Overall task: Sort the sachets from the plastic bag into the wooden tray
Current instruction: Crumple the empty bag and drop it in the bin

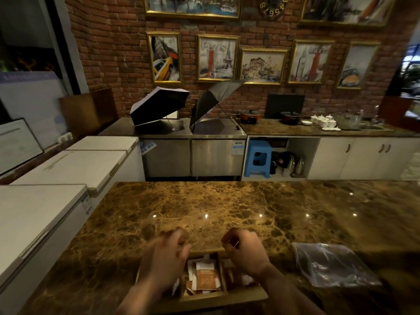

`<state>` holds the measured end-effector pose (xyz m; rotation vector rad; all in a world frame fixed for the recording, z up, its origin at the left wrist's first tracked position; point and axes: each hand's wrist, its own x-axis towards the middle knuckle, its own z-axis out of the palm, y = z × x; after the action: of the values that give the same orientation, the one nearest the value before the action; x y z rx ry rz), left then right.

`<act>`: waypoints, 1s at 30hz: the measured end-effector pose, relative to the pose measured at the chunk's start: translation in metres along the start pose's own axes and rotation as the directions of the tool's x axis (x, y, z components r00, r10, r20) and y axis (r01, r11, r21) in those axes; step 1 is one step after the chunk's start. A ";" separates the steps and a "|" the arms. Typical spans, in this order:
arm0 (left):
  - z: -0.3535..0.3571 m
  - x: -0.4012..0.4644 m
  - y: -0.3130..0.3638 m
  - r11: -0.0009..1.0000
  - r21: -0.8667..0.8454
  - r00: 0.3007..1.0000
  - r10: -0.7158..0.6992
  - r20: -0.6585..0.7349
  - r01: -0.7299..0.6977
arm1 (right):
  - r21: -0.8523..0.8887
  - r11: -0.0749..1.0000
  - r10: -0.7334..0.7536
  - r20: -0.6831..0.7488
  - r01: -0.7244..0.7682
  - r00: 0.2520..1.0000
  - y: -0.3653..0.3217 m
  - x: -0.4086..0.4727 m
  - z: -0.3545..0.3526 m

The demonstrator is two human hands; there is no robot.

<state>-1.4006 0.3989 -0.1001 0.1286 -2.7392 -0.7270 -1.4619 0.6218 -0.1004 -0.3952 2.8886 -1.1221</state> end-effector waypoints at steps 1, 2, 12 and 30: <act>0.005 0.007 0.014 0.999 -0.031 1.000 0.014 -0.015 -0.015 | 0.002 1.000 0.016 -0.024 -0.016 1.000 0.009 -0.002 -0.013; 0.010 0.014 0.025 0.999 -0.036 0.999 0.033 -0.021 -0.033 | 0.004 0.999 0.032 -0.038 -0.032 0.999 0.017 -0.004 -0.024; 0.088 0.026 0.150 0.991 -0.078 0.978 0.119 0.171 -0.107 | -0.038 0.968 0.232 -0.231 -0.247 0.945 0.127 -0.048 -0.143; 0.192 -0.004 0.255 0.937 -0.012 0.843 0.319 0.434 -0.349 | -0.201 0.899 0.365 -0.147 -0.389 0.919 0.270 -0.122 -0.211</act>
<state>-1.4592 0.7108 -0.1325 -0.5536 -3.0748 -0.6193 -1.4277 0.9824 -0.1328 0.2308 3.0050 -0.7756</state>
